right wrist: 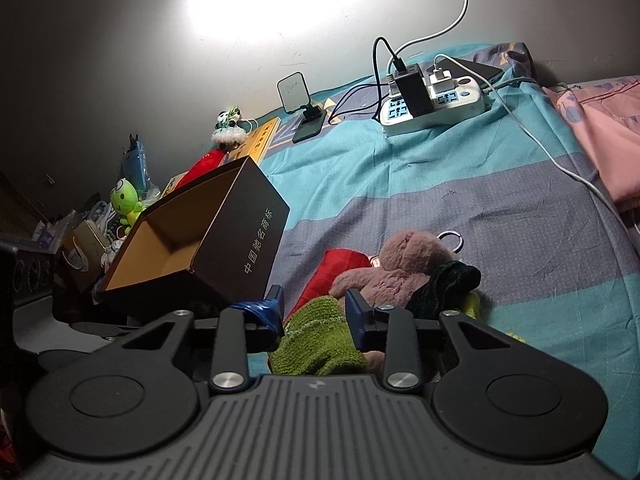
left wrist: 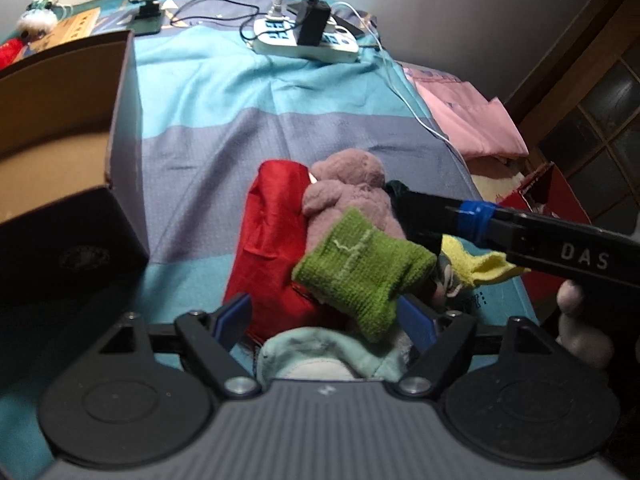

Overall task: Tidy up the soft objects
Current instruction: 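Grasp the green knitted sock from the pile with the right gripper, then carry the green sock into the cardboard box and open the right gripper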

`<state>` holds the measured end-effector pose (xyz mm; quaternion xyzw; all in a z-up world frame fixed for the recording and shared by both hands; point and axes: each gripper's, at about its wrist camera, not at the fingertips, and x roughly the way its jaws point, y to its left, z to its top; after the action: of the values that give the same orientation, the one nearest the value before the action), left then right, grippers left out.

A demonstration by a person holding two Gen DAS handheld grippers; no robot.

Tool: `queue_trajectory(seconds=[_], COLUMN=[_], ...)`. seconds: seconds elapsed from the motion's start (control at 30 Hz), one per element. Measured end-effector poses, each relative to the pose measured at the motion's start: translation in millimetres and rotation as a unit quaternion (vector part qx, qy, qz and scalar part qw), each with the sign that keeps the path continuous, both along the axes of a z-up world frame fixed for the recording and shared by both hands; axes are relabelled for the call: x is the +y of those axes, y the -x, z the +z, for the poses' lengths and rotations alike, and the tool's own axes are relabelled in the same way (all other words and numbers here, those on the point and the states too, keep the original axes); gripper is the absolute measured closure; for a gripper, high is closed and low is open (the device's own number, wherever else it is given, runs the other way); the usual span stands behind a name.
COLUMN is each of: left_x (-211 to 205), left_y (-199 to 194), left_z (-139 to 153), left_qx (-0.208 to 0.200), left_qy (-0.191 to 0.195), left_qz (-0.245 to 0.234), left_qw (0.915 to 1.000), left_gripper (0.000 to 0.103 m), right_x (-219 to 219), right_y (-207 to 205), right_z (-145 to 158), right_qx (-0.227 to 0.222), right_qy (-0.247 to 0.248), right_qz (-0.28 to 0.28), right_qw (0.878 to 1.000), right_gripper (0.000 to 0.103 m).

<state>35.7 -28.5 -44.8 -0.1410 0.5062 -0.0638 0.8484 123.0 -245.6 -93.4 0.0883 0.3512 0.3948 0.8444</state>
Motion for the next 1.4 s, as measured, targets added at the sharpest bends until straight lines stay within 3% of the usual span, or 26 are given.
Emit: queue_trajectory(seconds=[0.17, 0.33, 0.47, 0.57, 0.7, 0.87, 1.13, 1.4], left_x=[-7, -2, -4, -2, -1, 11, 88, 215], left_y=[-6, -15, -18, -15, -7, 2, 16, 25], left_z=[-7, -11, -13, -9, 1, 25, 77, 87], left_qx=[0.004, -0.002, -0.005, -0.022, -0.055, -0.102, -0.174, -0.161], left_qy=[0.044, 0.063, 0.057, 0.043, 0.03, 0.016, -0.038, -0.121], left_qz=[-0.035, -0.025, -0.033, -0.037, -0.047, -0.059, -0.053, -0.015], left_qw=[0.9984, 0.9977, 0.9978, 0.9981, 0.9969, 0.9929, 0.9825, 0.9794], left_gripper=[0.023, 0.029, 0.054, 0.07, 0.081, 0.084, 0.084, 0.084], right_x=[1, -1, 3, 4, 2, 1, 61, 195], right_y=[-13, -23, -26, -19, -17, -12, 2, 8], right_z=[-13, -21, -32, -32, -28, -11, 42, 62], right_qx=[0.018, 0.04, 0.059, 0.039, 0.027, 0.026, -0.022, -0.003], right_qy=[-0.004, -0.006, -0.005, -0.005, -0.01, -0.057, -0.091, -0.098], right_qz=[-0.003, 0.003, 0.013, 0.028, 0.036, 0.037, 0.062, 0.121], right_qw=[1.0, 0.999, 0.998, 0.999, 0.999, 0.997, 0.994, 0.988], right_gripper=[0.088, 0.088, 0.096, 0.103, 0.103, 0.103, 0.103, 0.103])
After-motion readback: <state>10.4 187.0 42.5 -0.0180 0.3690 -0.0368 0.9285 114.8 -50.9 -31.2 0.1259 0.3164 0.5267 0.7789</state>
